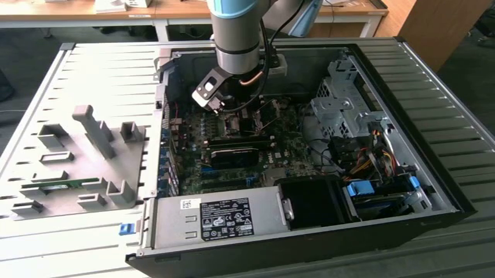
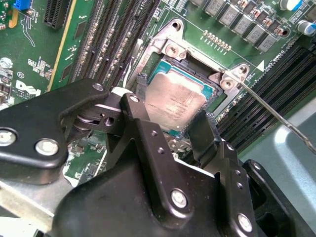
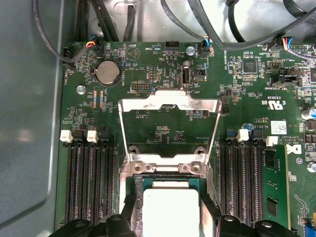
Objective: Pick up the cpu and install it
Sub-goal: 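Place the cpu into insertion slot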
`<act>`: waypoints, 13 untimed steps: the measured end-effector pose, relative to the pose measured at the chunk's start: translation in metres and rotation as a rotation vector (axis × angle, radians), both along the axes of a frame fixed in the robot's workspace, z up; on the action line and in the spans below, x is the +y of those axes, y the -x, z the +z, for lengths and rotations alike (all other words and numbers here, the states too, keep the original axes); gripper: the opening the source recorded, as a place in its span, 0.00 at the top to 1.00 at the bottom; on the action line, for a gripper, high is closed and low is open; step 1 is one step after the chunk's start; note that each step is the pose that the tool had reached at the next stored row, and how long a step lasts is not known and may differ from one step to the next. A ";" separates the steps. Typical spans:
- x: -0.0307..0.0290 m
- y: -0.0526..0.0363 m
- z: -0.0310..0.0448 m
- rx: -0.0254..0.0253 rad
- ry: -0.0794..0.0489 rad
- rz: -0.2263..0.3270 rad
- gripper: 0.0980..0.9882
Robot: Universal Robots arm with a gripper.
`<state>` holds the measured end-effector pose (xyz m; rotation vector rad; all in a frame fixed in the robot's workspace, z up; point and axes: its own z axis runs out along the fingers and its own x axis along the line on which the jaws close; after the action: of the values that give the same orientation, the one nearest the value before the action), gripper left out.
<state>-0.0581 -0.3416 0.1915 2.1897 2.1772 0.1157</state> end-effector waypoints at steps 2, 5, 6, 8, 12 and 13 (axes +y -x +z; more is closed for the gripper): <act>0.0005 0.0000 -0.0001 0.0001 0.000 0.000 0.42; 0.0013 0.0000 -0.0003 0.0001 0.000 0.000 0.42; 0.0014 0.0000 -0.0004 0.0001 0.000 0.000 0.42; 0.0016 -0.0001 -0.0006 0.0000 0.000 -0.002 0.42; 0.0026 -0.0003 -0.0010 0.0001 0.000 -0.010 0.42; 0.0028 -0.0003 -0.0011 0.0001 0.000 -0.011 0.42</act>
<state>-0.0578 -0.3389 0.1904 2.2017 2.1646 0.1152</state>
